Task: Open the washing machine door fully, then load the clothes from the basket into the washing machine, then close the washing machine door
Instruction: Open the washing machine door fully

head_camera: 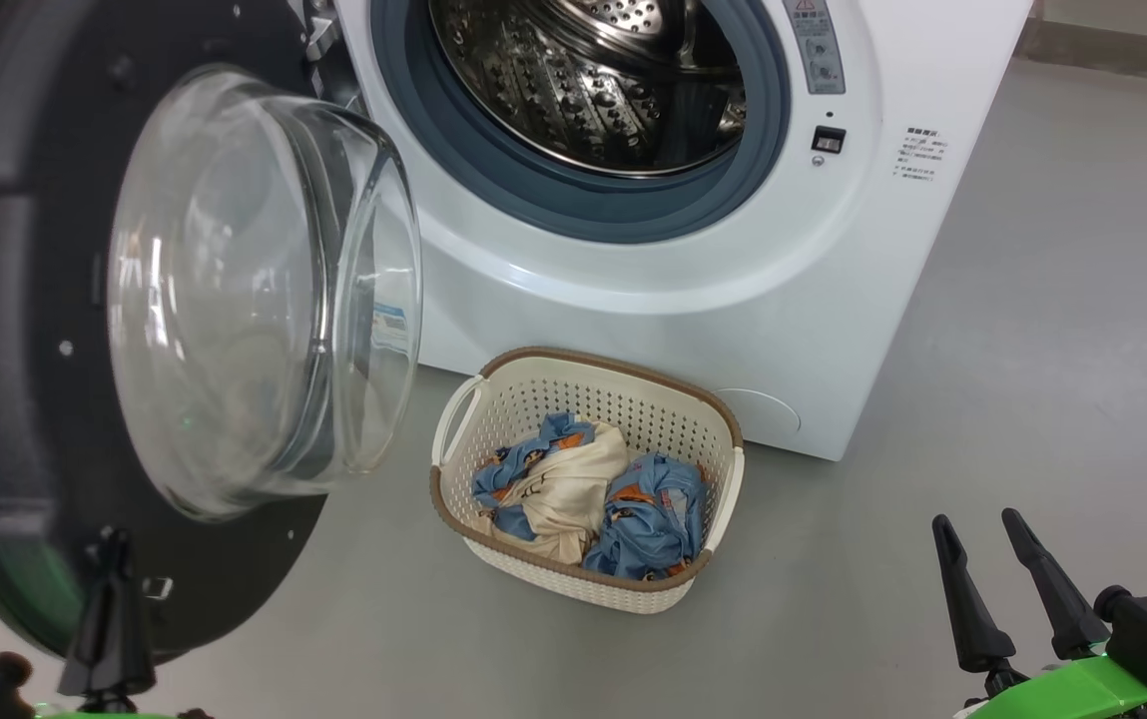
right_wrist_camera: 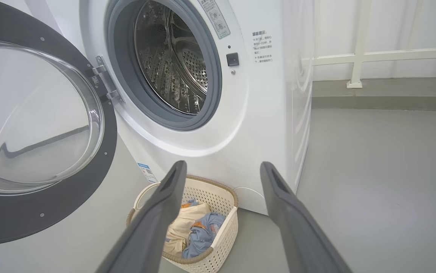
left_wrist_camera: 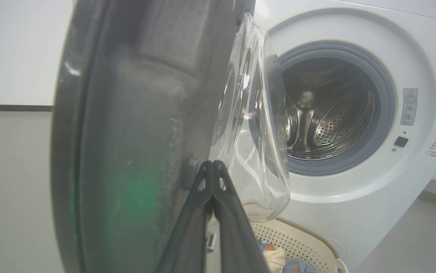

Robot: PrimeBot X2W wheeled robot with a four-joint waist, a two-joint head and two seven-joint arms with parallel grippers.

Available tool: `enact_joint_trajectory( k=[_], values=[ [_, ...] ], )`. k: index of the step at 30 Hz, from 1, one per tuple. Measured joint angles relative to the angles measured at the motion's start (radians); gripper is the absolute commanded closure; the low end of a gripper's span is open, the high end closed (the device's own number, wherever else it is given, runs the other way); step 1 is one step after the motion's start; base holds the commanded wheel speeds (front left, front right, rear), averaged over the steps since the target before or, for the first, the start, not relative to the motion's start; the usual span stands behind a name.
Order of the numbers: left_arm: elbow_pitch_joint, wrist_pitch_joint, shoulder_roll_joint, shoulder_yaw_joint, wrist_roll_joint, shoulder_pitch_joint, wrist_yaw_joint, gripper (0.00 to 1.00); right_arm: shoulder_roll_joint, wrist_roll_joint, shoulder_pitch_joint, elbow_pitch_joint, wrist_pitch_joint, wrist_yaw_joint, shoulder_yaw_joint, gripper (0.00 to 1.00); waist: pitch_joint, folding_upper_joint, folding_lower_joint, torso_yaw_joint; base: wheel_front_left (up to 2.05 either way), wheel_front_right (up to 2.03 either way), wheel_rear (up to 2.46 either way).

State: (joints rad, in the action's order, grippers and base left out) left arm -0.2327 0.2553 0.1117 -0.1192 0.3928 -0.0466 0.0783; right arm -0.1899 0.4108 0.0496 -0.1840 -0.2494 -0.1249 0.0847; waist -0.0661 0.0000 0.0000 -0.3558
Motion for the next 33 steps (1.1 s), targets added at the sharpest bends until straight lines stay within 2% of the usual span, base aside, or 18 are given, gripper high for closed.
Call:
enact_joint_trajectory(
  k=[6,21,33],
  values=[
    [-0.032,0.0,0.007,-0.058,-0.005,-0.039,0.002,1.0,0.0,0.0,-0.001,0.001,0.0,0.0,0.001,0.0,-0.014,0.0,0.0,-0.003,0.0,0.0,0.0],
    [-0.185,0.0,0.053,-0.297,-0.006,-0.224,0.037,1.0,-0.012,-0.007,-0.051,0.007,0.0,0.0,0.004,0.0,-0.103,0.0,0.0,0.004,0.0,0.0,0.0],
    [-0.332,0.0,0.129,-0.465,-0.043,-0.391,0.054,1.0,-0.032,-0.018,-0.108,0.01,0.0,0.0,0.014,0.0,-0.185,0.0,0.0,0.021,0.0,0.0,0.0]
  ],
)
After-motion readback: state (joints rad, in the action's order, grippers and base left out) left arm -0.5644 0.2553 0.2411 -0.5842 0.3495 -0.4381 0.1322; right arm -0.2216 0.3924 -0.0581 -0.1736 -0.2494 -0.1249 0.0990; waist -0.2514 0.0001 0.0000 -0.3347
